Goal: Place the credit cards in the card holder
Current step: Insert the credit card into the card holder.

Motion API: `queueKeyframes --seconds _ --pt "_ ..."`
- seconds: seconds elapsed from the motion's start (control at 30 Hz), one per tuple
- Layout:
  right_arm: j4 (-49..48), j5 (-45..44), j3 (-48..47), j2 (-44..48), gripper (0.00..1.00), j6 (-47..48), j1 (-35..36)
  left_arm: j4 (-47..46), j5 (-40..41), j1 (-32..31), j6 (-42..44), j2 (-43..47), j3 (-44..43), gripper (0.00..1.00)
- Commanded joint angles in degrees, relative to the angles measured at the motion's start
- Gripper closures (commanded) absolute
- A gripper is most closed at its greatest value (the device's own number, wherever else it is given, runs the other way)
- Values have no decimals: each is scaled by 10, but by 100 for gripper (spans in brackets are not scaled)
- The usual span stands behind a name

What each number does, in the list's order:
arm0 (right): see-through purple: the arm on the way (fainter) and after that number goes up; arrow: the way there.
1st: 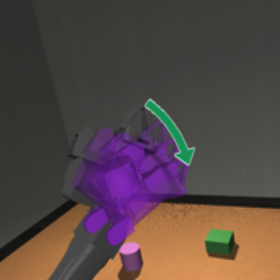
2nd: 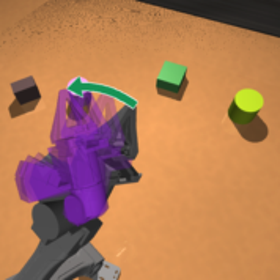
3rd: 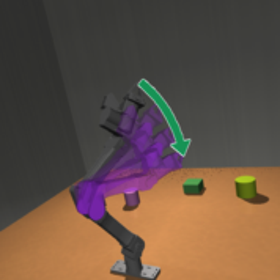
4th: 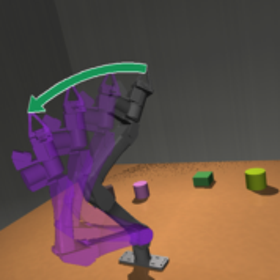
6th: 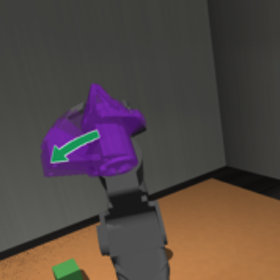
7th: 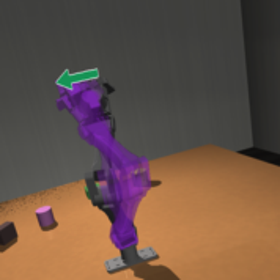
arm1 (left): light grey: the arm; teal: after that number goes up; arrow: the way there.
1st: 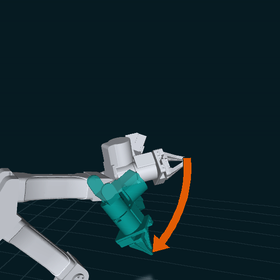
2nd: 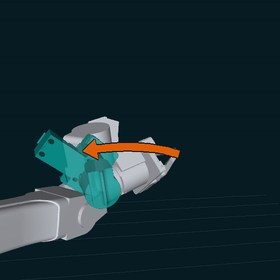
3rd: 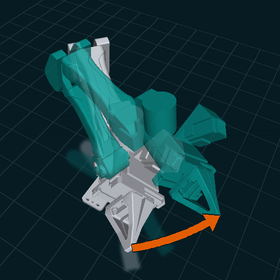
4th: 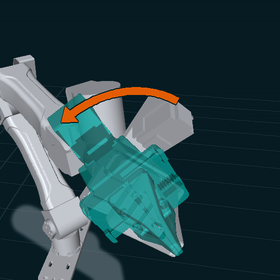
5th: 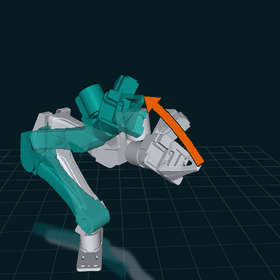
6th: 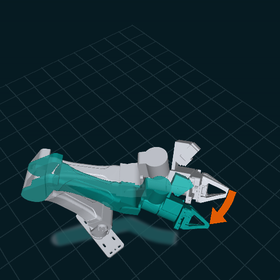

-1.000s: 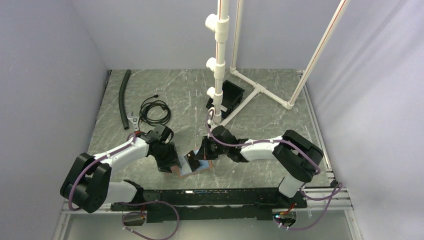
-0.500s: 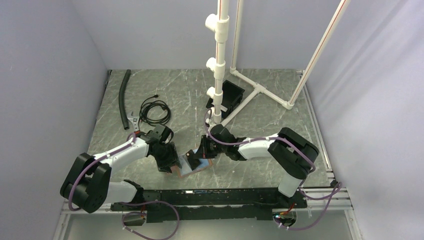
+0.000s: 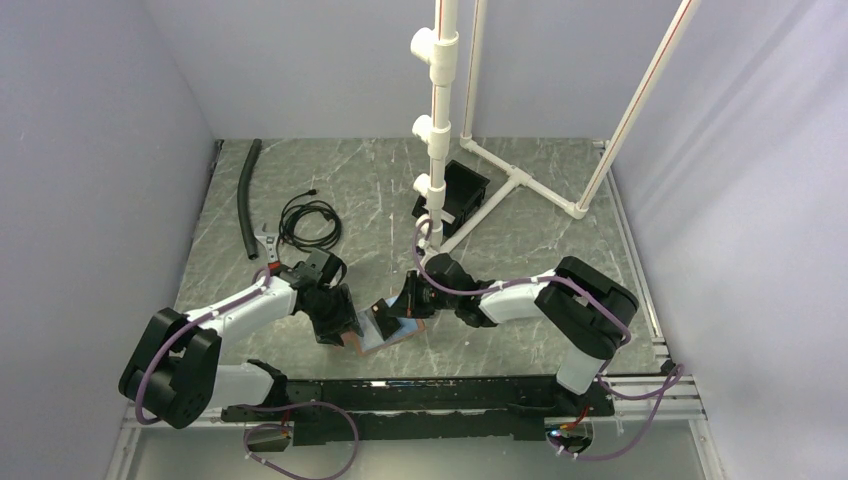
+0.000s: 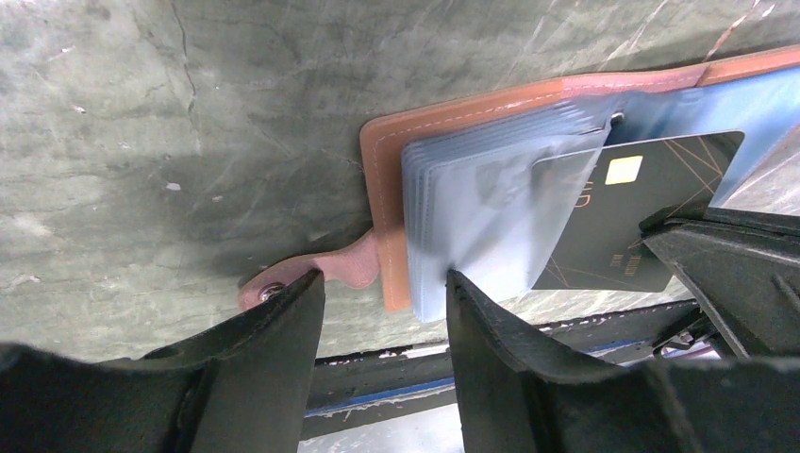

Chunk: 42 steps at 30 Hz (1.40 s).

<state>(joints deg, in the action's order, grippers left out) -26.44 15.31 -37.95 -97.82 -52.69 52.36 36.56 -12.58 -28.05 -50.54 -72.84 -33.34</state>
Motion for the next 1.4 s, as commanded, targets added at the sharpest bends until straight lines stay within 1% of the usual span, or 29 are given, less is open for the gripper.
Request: queueKeyframes --seconds 0.0,0.13,0.37,0.53,0.7,0.87,0.97,1.07,1.1,1.23,1.37 --pt "-34 -47 6 3 100 1 -6 1 62 0 4 -13 34 44" --pt "-39 -49 6 -5 100 -14 -5 -1 59 -1 4 -13 33 44" --pt "-86 -74 32 -22 100 -81 15 -30 33 -1 -7 -15 46 44" --pt "-126 -95 55 -31 100 -100 22 -39 28 -1 -12 -18 54 45" --pt "-123 -89 50 -41 100 -102 23 -36 28 -1 -14 -4 60 45" --pt "-80 -56 34 -55 100 -81 34 -36 27 -1 -17 9 58 45" --pt "-39 -48 32 -49 94 -55 39 -30 34 -1 -17 18 55 45" --pt "24 -60 22 -23 82 -4 45 -27 39 -1 -22 35 55 45" --pt "55 -70 11 -18 80 18 47 -28 40 -1 -25 42 57 45" --pt "109 -83 -7 -2 76 69 58 -21 51 -1 -31 64 60 46" --pt "124 -71 -25 5 72 96 58 -5 64 -1 -35 91 58 49"
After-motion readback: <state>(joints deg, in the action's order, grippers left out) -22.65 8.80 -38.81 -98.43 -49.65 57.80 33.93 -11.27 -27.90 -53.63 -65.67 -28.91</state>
